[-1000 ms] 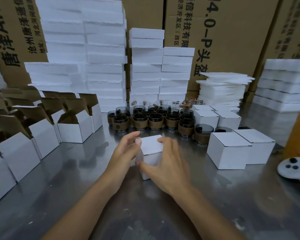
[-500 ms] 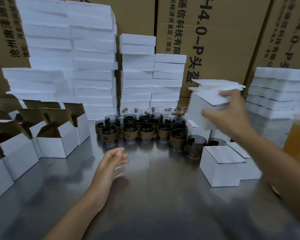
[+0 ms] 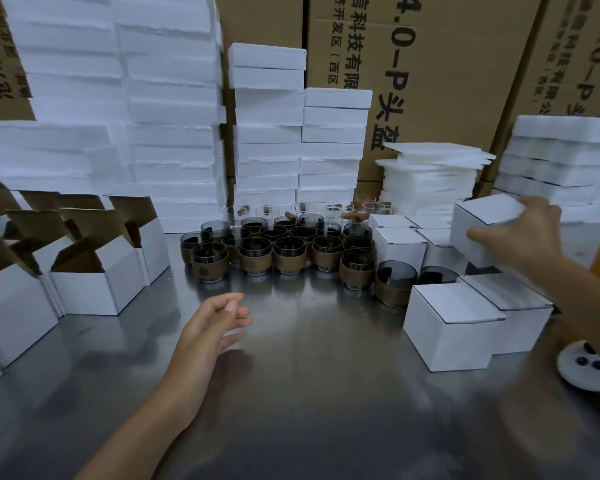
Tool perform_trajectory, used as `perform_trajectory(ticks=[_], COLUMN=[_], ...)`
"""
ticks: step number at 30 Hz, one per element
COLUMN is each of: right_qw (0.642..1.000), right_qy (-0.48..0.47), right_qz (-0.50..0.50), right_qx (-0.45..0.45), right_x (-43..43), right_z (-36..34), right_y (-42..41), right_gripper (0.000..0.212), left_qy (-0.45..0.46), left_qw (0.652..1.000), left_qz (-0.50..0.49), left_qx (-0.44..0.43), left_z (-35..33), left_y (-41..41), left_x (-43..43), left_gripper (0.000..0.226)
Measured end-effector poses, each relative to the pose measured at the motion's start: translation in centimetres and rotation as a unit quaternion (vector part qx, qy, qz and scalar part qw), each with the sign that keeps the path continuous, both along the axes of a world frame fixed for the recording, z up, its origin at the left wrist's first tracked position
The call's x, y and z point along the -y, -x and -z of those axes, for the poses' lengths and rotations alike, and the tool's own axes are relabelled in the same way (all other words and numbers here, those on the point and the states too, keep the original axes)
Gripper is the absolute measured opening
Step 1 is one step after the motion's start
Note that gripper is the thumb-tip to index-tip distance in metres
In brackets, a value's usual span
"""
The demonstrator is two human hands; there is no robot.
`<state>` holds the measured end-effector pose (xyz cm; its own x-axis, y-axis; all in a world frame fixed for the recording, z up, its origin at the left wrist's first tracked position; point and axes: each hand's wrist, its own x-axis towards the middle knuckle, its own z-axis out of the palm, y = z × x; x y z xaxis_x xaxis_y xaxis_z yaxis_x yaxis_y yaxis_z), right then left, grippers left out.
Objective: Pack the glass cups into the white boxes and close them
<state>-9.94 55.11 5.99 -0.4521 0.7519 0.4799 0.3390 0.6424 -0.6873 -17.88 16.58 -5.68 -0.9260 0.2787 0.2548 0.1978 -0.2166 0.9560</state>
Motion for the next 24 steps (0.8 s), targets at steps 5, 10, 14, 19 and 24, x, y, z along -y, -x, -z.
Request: perform_trajectory(ticks=[5,10,14,19,24], right_qw=[0.998,0.995,0.987,0.974,0.956], right_qy=[-0.018,-0.001,0.004,0.005,-0.008], right_qz=[-0.029,-0.016,-0.006,-0.006,0.007], right_qx=[0.044,0.101,0.162,0.226,0.293], right_x=[0.5,0.4,0.1,0.4,0.9], right_z=[1.2,2.9,2.8,2.5,2.8], right_y=[0.7,0.9,1.2,1.9,2.4], right_gripper=[0.088,0.091,0.092,0.074,0.074], left_qy=[-0.005,-0.006,-0.002,0.0,-0.002], left_qw=[1.0,1.0,1.0,1.0,1.0], left_qz=[0.0,0.005,0.006,0.006,0.005], left_qx=[0.0,-0.002,-0.002,0.002,0.006], left_z=[0.0,0.0,-0.2,-0.4,-0.4], left_y=[0.1,-0.1,-0.2,-0.3,-0.4], left_x=[-0.1,-0.1,-0.1,-0.1,-0.1], left_gripper=[0.037,0.038,0.037,0.037,0.037])
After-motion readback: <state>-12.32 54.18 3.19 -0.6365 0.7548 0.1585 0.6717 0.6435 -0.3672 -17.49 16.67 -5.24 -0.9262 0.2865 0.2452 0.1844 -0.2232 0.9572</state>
